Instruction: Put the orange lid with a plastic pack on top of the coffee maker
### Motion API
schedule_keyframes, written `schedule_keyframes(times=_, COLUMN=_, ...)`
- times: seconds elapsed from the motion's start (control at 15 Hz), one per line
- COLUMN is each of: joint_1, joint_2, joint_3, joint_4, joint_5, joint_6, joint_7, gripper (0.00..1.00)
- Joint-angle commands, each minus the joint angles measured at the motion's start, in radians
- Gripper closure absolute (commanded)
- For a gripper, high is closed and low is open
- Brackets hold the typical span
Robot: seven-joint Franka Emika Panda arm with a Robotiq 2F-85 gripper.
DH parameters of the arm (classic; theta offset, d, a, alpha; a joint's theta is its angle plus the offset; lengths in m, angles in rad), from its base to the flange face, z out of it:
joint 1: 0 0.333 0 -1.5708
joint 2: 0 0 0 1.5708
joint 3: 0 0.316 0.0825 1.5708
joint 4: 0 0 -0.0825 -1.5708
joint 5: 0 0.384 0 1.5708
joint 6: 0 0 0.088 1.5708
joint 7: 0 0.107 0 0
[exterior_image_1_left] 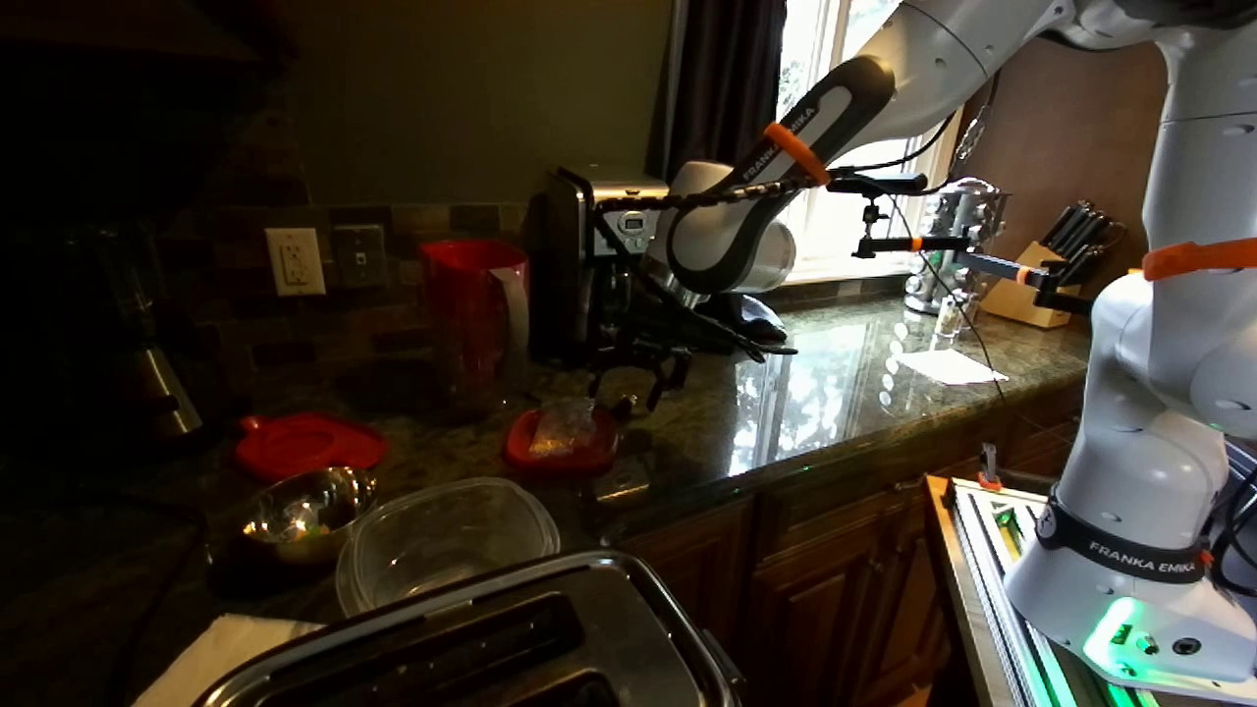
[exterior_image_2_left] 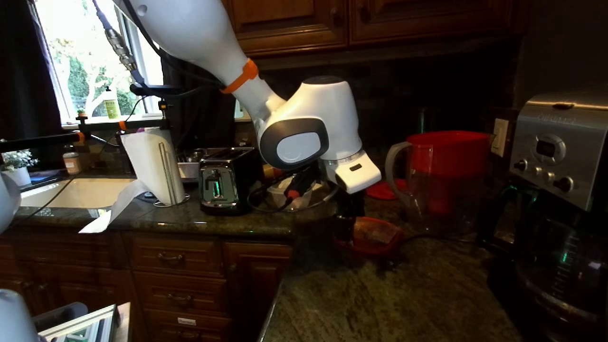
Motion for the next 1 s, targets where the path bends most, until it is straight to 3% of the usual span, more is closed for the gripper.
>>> schedule_keyframes(times=0.0, joint_1=0.014, joint_2=0.006, joint_3=-0.009, joint_4=0.001, joint_5=0.083, joint_6=0.064, joint_7=-0.035, gripper=0.00)
schedule_keyframes(times=0.47, joint_1=0.018, joint_2=0.018, joint_3=-0.037, joint_4=-0.004, joint_5=0.041, joint_6=-0.009, joint_7=-0.016, gripper=0.00)
schedule_keyframes(times=0.6, joint_1=0.022, joint_2=0.028, joint_3=-0.036, joint_4=-0.001, joint_5=0.039, joint_6=-0.026, joint_7=-0.016, gripper=0.26)
schedule_keyframes(times=0.87, joint_1=0.031, joint_2=0.049, joint_3=-0.038, joint_4=0.006, joint_5=0.036, joint_6=-0.059, joint_7=-0.009, gripper=0.58)
schedule_keyframes(times=0.93, joint_1=0.034, joint_2=0.056, joint_3=-0.037, joint_4=0.013, joint_5=0.037, joint_6=-0.061, joint_7=-0.008, gripper=0.55)
